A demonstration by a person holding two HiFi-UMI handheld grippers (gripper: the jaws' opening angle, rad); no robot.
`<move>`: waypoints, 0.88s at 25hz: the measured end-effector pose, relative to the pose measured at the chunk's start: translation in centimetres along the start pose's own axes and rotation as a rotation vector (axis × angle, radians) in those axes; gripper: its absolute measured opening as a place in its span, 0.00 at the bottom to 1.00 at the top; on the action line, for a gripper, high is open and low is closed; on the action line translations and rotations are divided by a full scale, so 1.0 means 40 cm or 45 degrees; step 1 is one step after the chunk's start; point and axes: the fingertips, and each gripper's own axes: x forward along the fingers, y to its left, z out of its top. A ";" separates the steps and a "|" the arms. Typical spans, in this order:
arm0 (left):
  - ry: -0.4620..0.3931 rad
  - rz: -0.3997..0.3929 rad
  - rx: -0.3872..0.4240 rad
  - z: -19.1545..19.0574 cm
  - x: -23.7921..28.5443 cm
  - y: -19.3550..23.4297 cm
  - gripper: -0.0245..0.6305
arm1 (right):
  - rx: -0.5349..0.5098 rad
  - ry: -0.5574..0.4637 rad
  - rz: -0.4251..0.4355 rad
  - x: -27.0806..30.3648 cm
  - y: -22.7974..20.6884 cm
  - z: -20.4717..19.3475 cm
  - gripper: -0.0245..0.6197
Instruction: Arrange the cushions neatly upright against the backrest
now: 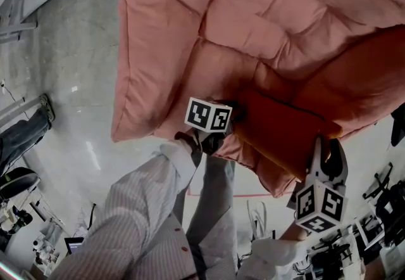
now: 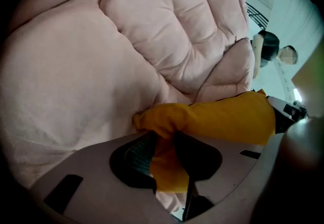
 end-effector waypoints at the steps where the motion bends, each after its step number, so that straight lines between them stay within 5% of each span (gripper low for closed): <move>1: -0.002 0.008 -0.007 0.001 0.008 -0.006 0.22 | 0.002 0.001 0.000 0.002 -0.006 0.000 0.26; 6: -0.015 0.024 -0.035 -0.001 0.016 -0.015 0.18 | -0.053 0.011 -0.015 -0.003 -0.015 -0.006 0.26; 11: -0.015 0.069 0.028 0.016 0.008 -0.008 0.08 | -0.142 0.029 -0.001 0.010 0.006 -0.002 0.13; 22: -0.043 0.119 0.039 0.036 -0.060 -0.009 0.06 | -0.133 0.015 0.013 -0.026 0.044 0.023 0.10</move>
